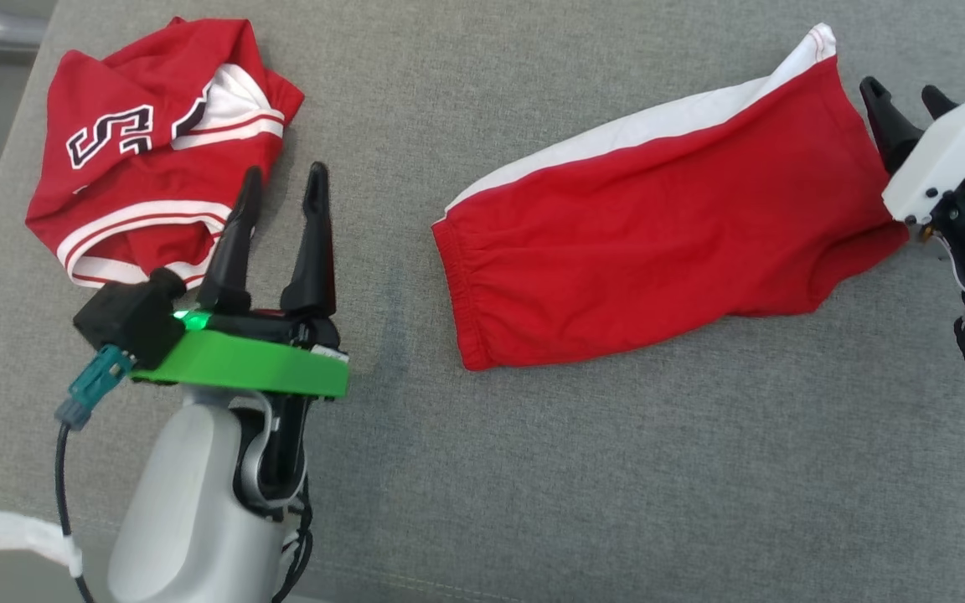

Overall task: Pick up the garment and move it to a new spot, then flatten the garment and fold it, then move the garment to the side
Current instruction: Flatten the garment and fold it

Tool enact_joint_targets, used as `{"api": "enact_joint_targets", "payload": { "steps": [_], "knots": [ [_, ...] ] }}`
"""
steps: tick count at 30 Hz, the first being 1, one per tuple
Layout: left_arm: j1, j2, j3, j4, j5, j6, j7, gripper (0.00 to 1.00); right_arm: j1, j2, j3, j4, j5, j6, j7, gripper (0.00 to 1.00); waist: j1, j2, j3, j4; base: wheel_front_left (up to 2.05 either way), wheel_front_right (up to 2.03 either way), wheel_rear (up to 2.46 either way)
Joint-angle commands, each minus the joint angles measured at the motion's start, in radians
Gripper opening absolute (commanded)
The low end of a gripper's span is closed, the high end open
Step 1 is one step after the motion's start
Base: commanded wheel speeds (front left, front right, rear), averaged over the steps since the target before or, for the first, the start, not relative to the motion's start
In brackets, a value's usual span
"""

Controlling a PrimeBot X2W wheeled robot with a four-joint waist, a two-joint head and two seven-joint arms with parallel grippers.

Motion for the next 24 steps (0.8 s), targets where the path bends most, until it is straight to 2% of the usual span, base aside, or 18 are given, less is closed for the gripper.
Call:
{"api": "enact_joint_targets", "payload": {
  "steps": [1, 2, 3, 7, 17, 21, 24],
  "knots": [
    [0.046, -0.002, 0.031, -0.027, 0.057, 0.003, 0.000, 1.00, 0.033, -0.004, -0.003, -0.009, -0.005, -0.001, 0.003, 1.00, 0.0000, 0.0000, -0.042, -0.006, 0.00, 0.00, 0.00],
    [0.066, -0.003, 0.044, -0.042, 0.093, 0.003, 0.000, 1.00, 0.047, -0.013, -0.007, -0.007, -0.007, -0.001, 0.002, 1.00, 0.0000, 0.0000, -0.049, -0.003, 0.00, 0.00, 0.00],
    [0.109, -0.003, 0.069, -0.063, 0.176, 0.003, 0.000, 1.00, 0.068, -0.028, -0.013, 0.004, -0.018, -0.001, -0.004, 1.00, 0.0000, 0.0000, -0.058, 0.005, 0.00, 0.00, 0.00],
    [0.179, -0.004, 0.072, -0.080, 0.251, 0.003, 0.000, 1.00, 0.093, -0.023, -0.031, 0.051, -0.027, -0.001, -0.018, 1.00, 0.0000, 0.0000, -0.063, 0.031, 0.00, 0.00, 0.00],
    [0.271, -0.003, 0.057, -0.077, 0.272, 0.003, 0.000, 1.00, 0.051, -0.049, -0.049, 0.213, -0.085, -0.001, 0.001, 1.00, 0.0000, 0.0000, -0.039, 0.108, 0.00, 0.00, 0.00],
    [0.290, -0.003, 0.052, -0.078, 0.268, 0.003, -0.001, 1.00, 0.070, -0.048, -0.030, 0.293, -0.155, -0.001, 0.074, 1.00, 0.0000, 0.0000, -0.035, 0.126, 0.00, 0.00, 0.00],
    [0.298, -0.003, 0.055, -0.079, 0.264, 0.003, -0.001, 1.00, 0.098, -0.013, 0.010, 0.322, -0.166, 0.003, 0.142, 1.00, 0.0000, 0.0000, -0.036, 0.129, 0.00, 0.00, 0.00]
  ]
}}
